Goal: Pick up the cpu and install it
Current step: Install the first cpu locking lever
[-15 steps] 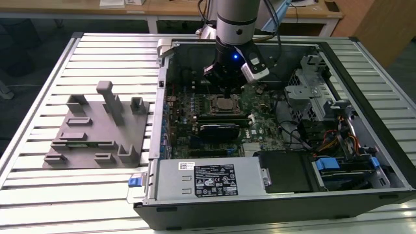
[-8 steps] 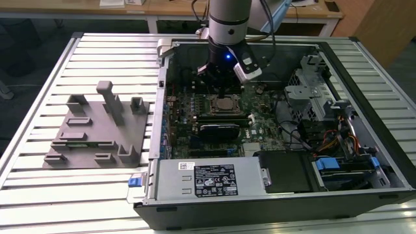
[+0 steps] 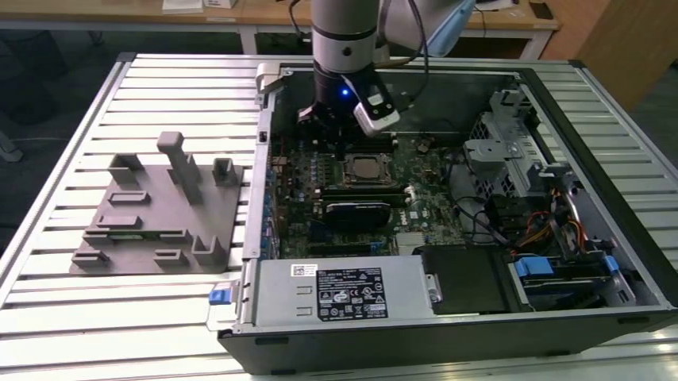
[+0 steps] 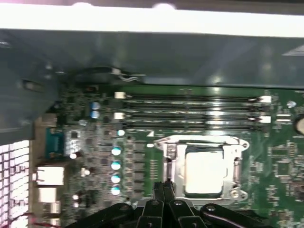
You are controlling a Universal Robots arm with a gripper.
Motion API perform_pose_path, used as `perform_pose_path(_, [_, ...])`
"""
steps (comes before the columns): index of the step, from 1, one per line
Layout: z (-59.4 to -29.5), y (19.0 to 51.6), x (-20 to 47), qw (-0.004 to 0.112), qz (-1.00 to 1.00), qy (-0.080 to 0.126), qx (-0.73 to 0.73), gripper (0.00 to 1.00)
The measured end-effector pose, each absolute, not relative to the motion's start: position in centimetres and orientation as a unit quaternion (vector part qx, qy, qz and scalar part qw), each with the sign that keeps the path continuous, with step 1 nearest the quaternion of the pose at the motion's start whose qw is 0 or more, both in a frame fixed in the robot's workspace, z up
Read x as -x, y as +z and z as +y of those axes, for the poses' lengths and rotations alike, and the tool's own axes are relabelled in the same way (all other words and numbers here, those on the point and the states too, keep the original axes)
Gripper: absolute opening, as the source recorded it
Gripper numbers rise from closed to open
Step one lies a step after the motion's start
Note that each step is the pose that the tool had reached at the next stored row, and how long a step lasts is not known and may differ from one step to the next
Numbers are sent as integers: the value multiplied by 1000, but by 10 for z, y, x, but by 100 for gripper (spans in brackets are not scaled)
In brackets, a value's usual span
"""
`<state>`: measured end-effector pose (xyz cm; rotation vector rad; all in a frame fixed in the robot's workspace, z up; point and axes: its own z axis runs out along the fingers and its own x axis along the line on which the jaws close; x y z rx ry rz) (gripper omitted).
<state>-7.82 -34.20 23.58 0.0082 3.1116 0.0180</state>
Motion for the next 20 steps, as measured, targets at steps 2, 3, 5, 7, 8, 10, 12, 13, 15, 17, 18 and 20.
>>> perform_pose_path(2, [-342,236,83,15,1000,7,-3,11])
perform_pose_path(3, [-342,236,83,15,1000,12,-3,11])
perform_pose_path(5, [-342,237,84,15,1000,20,-3,11])
perform_pose_path(7, [-342,241,84,15,1000,25,-3,11])
perform_pose_path(8, [-342,243,84,15,1000,26,-3,11])
perform_pose_path(10, [-342,246,84,15,999,28,-3,11])
perform_pose_path(12, [-342,247,87,16,999,34,-3,11])
perform_pose_path(13, [-342,247,89,15,999,41,-3,11])
perform_pose_path(15, [-342,247,93,15,998,55,-3,11])
perform_pose_path(17, [-342,247,95,15,997,73,-4,11])
perform_pose_path(18, [-342,247,95,15,997,82,-4,11])
perform_pose_path(20, [-342,247,96,15,995,95,-4,11])
